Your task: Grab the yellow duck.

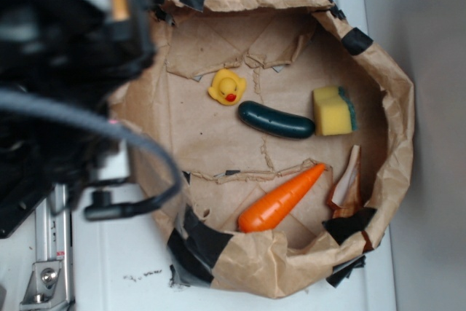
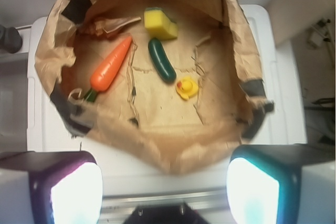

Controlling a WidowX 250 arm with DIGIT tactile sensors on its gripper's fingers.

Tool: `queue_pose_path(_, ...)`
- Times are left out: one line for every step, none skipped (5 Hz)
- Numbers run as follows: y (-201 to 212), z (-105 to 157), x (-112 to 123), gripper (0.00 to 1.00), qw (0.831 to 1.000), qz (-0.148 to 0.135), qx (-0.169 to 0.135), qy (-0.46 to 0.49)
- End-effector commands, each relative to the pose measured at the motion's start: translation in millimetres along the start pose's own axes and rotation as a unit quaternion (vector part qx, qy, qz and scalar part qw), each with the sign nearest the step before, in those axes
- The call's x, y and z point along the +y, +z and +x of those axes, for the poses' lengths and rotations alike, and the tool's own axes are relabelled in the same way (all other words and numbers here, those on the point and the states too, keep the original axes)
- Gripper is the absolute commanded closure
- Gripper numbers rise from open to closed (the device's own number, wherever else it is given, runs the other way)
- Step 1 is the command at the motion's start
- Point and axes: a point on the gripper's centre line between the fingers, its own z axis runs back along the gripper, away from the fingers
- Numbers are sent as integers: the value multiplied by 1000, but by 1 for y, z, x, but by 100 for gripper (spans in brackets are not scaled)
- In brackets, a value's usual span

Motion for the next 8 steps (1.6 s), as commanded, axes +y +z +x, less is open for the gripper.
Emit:
queue_pose_path(-89,31,6,0,999,2,14,-45)
queue_pose_path(-89,31,6,0,999,2,14,-45)
queue_pose_path(-89,31,6,0,999,2,14,-45)
queue_pose_path(-89,31,6,0,999,2,14,-45)
queue_pose_path(-89,31,6,0,999,2,14,-45)
queue_pose_path(-89,31,6,0,999,2,14,-45)
queue_pose_path(-108,35,10,0,999,-16,25,-46)
queue_pose_path(-124,36,7,0,997,-47,30,-52)
